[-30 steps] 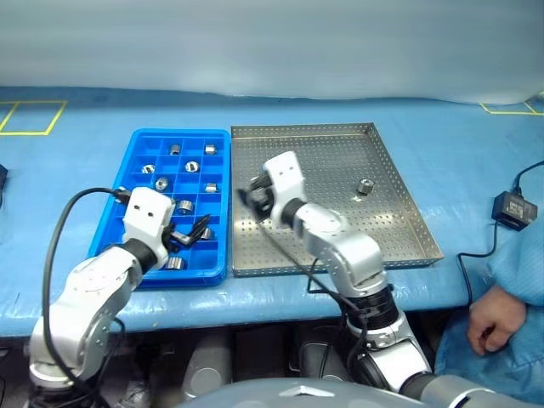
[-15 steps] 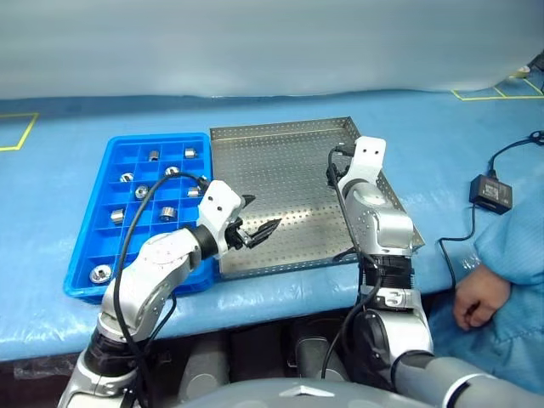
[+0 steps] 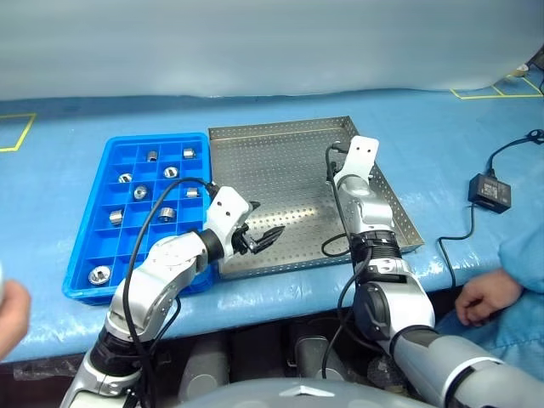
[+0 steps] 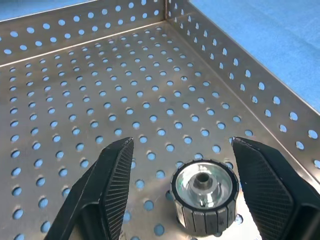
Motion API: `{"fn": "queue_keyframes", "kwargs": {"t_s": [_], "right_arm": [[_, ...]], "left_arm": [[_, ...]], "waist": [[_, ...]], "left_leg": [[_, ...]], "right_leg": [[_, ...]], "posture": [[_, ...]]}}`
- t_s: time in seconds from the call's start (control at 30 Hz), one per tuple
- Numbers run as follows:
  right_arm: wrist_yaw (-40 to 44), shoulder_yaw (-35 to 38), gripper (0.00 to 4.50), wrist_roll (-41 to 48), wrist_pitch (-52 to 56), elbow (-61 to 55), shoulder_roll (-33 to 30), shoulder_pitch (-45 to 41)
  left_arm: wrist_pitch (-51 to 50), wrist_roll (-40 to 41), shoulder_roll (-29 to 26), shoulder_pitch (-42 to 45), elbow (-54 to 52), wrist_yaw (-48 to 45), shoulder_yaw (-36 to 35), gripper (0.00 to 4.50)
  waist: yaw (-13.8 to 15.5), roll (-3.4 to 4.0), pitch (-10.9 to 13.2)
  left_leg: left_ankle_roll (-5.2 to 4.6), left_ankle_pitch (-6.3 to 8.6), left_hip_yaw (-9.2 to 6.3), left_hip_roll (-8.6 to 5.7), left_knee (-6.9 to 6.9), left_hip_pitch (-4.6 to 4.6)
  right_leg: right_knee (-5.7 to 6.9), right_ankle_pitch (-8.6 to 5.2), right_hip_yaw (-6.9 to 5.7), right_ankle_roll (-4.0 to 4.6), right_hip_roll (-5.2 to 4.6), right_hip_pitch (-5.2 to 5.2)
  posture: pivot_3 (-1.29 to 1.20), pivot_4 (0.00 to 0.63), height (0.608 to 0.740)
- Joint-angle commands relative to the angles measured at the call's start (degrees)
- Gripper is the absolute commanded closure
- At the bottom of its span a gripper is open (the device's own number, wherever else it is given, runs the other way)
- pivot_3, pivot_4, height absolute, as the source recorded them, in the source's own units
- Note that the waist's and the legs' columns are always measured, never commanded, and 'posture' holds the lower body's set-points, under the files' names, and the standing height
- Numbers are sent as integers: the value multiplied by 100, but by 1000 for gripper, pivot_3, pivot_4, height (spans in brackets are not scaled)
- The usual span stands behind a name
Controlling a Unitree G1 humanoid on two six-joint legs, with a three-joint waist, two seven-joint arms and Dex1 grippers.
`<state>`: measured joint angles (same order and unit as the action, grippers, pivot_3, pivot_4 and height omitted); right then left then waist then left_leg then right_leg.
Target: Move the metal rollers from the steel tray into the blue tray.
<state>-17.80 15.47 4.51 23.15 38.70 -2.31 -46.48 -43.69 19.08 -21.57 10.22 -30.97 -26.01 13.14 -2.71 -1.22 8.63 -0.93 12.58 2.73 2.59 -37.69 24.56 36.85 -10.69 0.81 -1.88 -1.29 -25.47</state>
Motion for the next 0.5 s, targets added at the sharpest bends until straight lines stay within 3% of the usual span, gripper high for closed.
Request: {"fn": "queue_keyframes", "kwargs": {"t_s": [0.03,0.5], "right_arm": [[-143,102,1203,39,-301,434,-123,-275],[-499,403,1203,397,-623,1407,-145,-575]], "left_arm": [[59,-14,53,0,-229,44,58,639],[15,-12,-17,-23,-272,91,55,639]], "waist": [[18,0,0],[48,1,0]], "left_leg": [[0,0,0,0,0,0],[0,0,0,0,1,-1]], "right_leg": [[-1,0,0,0,0,0],[-1,1,1,0,1,1]], "posture": [[11,150,740],[16,150,740]]}}
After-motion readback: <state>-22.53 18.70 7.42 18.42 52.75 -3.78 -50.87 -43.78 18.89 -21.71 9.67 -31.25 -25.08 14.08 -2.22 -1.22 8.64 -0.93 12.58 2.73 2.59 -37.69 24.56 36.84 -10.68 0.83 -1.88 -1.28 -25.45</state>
